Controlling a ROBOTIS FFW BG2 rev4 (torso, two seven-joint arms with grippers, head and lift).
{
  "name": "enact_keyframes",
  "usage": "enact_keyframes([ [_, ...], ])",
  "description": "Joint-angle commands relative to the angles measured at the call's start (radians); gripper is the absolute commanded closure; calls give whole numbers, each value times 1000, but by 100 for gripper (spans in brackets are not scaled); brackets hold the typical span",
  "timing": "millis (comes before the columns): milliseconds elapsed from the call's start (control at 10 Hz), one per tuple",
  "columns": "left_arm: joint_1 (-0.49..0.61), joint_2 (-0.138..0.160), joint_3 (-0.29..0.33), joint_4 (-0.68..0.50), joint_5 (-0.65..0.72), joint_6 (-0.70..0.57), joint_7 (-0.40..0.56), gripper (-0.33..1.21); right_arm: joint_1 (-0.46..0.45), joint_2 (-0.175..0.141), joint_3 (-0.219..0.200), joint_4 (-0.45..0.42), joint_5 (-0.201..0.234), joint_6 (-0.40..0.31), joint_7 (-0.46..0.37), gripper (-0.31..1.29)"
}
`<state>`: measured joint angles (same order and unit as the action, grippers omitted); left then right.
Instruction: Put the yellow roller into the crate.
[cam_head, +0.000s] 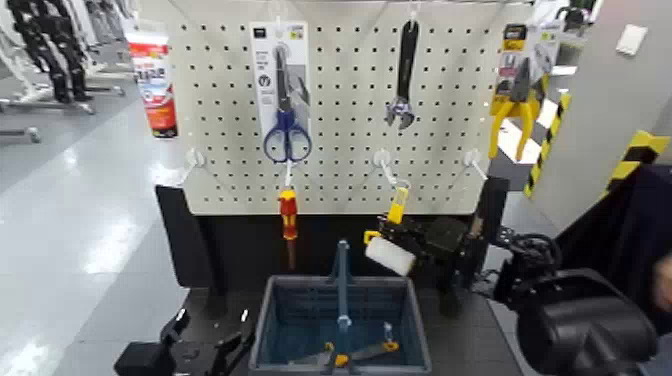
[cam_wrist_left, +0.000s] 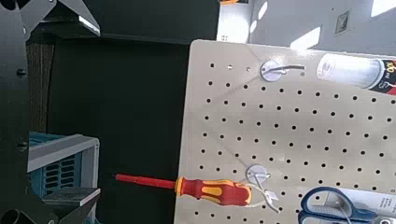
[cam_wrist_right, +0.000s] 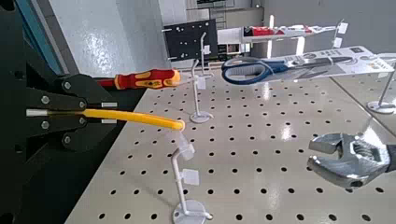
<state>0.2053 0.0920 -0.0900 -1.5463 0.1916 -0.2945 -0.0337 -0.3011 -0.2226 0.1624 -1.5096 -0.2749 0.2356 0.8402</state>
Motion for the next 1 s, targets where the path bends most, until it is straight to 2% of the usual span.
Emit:
enact_keyframes([
  [100,-1,0,-1,0,0,0,0,11,13,0,-6,-58,-4,30,11,124],
  [400,0,-2,-1,0,0,2,0,11,82,5,-58,-181,-14,149,11,124],
  [600,3,-2,3,-1,2,0,0,11,137,15,-83,-227,-23,192,11,124],
  [800,2,0,1,-1,3,-3,0,11,174,48,-95,-198,-18,182,8,124],
  [1000,0,0,-1,-1,5,-3,0,11,178,60,-92,-109,-14,139,2,124],
])
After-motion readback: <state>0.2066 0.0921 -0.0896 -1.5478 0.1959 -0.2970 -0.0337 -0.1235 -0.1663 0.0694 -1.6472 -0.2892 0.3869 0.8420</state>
